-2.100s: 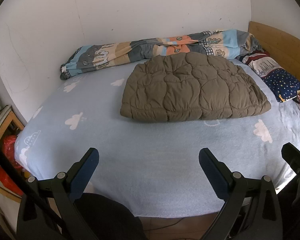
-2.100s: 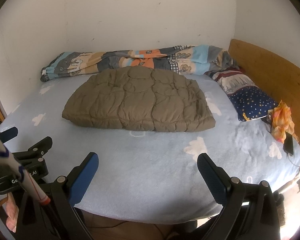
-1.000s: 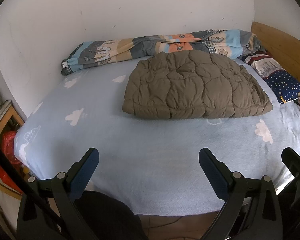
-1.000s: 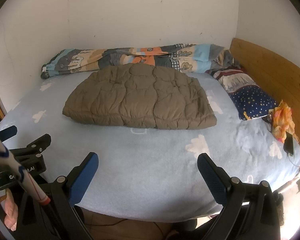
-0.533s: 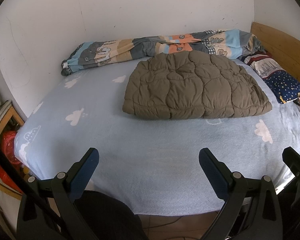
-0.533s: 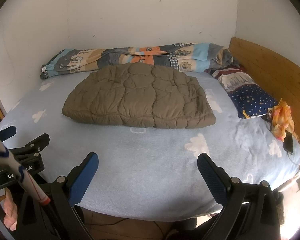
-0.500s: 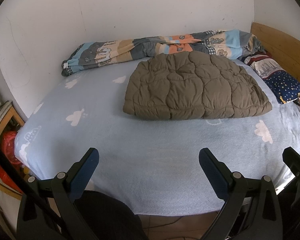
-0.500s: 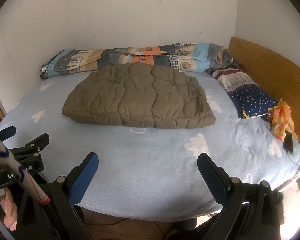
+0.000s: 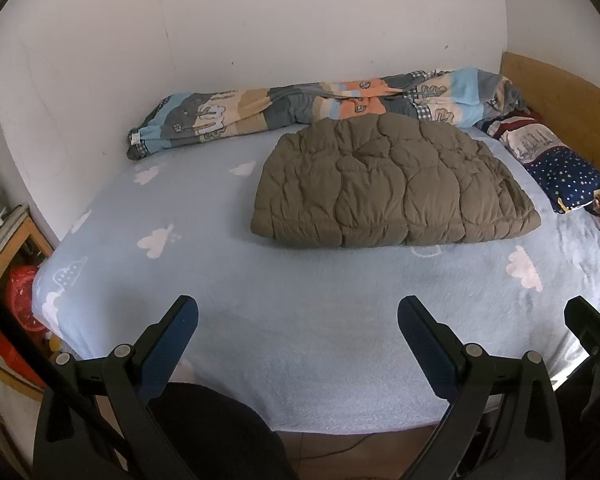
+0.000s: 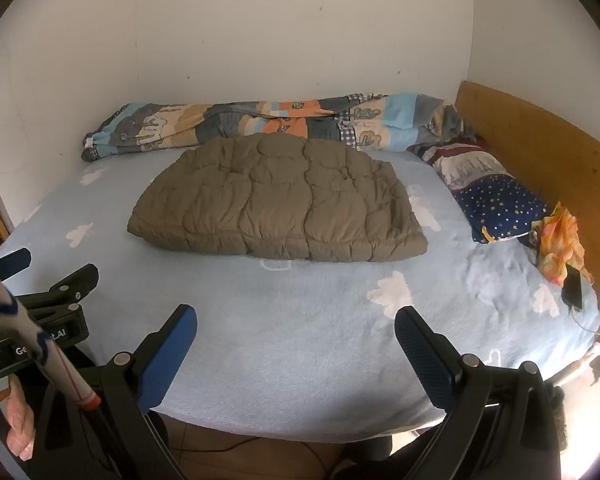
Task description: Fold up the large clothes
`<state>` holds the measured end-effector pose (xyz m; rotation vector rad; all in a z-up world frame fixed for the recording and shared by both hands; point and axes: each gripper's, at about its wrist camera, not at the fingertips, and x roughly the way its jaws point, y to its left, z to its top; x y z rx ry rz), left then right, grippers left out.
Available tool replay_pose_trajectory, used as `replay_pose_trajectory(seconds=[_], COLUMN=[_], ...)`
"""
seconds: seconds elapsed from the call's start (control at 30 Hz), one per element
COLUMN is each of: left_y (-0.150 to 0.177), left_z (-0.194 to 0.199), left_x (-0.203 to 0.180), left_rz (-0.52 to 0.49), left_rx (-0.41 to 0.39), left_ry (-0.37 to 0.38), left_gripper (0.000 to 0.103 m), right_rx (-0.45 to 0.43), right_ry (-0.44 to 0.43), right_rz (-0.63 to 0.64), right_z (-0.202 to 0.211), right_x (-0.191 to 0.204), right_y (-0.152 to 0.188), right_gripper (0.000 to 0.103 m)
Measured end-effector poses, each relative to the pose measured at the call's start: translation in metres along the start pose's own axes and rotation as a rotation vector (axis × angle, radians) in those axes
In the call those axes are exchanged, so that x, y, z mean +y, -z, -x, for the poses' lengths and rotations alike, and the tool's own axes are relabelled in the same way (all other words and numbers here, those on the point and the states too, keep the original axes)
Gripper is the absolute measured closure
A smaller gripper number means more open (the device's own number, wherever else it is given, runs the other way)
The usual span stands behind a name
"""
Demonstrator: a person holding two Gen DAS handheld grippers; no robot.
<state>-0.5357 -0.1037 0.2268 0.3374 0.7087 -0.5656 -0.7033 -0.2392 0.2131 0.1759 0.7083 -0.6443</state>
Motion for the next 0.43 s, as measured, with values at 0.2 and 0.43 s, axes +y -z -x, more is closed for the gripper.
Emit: replay_pose_trajectory(seconds=[0.2, 0.43], left_y=[-0.001, -0.005], left_z=[0.007, 0.019], left_x=[0.001, 0.012], left_rz=[0.004, 0.028], left_rx=[-0.021, -0.07], left_ry=[0.009, 0.072], left_gripper=[0.003, 0.003], right_rx=[-0.011, -0.018], right_ry=[0.01, 0.013], right_rz=[-0.001, -0.005], right_z=[0.007, 0.011], right_x=[0.001, 0.0], right_y=[0.001, -0.001], right_gripper=[0.002, 0.002])
